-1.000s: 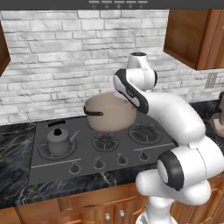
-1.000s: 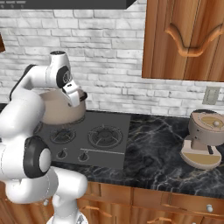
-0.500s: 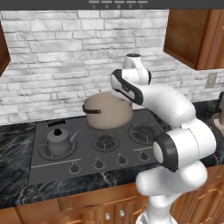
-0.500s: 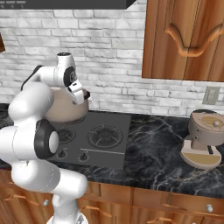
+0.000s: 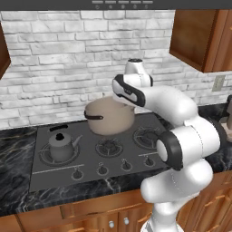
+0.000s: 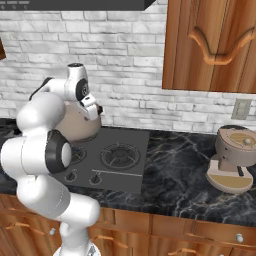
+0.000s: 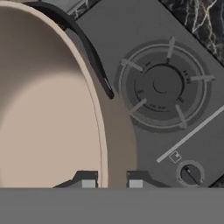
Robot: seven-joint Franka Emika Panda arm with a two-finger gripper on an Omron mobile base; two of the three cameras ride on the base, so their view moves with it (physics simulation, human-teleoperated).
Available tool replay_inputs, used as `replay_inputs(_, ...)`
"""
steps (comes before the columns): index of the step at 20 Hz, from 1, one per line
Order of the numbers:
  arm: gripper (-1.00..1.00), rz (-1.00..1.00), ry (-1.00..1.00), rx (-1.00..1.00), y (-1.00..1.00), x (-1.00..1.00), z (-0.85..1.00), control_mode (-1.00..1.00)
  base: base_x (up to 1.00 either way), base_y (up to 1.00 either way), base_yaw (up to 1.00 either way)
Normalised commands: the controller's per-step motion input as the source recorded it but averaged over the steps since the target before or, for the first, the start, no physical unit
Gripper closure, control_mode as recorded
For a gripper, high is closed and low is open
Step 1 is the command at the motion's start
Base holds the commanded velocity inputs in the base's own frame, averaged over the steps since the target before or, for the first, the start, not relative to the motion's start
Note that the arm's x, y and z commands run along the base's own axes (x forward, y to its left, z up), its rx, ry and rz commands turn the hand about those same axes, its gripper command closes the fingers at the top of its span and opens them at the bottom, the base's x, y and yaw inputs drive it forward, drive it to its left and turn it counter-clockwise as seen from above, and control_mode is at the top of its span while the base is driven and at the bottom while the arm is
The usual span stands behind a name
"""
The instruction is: Pick the kettle from the cabinet and place it on a stove burner. Then pick the pot from the counter and place it on another stove burner. Finally, turn both burners on.
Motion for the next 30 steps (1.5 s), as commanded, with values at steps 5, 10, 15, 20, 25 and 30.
replay_inputs(5, 1.0, 0.02, -0.04, 0.0, 0.05, 0.35, -0.22, -1.0, 0.0, 0.0, 0.0)
replay_inputs(10, 1.0, 0.01, -0.02, 0.0, 0.07, 0.4, -0.17, -1.0, 0.0, 0.0, 0.0)
replay_inputs(15, 1.0, 0.0, 0.0, 0.02, 0.09, 0.48, -0.1, -1.0, 0.0, 0.0, 0.0)
replay_inputs(20, 1.0, 0.0, 0.0, 0.02, 0.12, 0.49, -0.07, -1.0, 0.0, 0.0, 0.0)
replay_inputs(25, 1.0, 0.0, 0.0, 0.02, 0.13, 0.43, -0.13, -1.0, 0.0, 0.0, 0.0)
replay_inputs(30, 1.0, 0.0, 0.0, 0.0, 0.09, 0.3, -0.16, -1.0, 0.0, 0.0, 0.0)
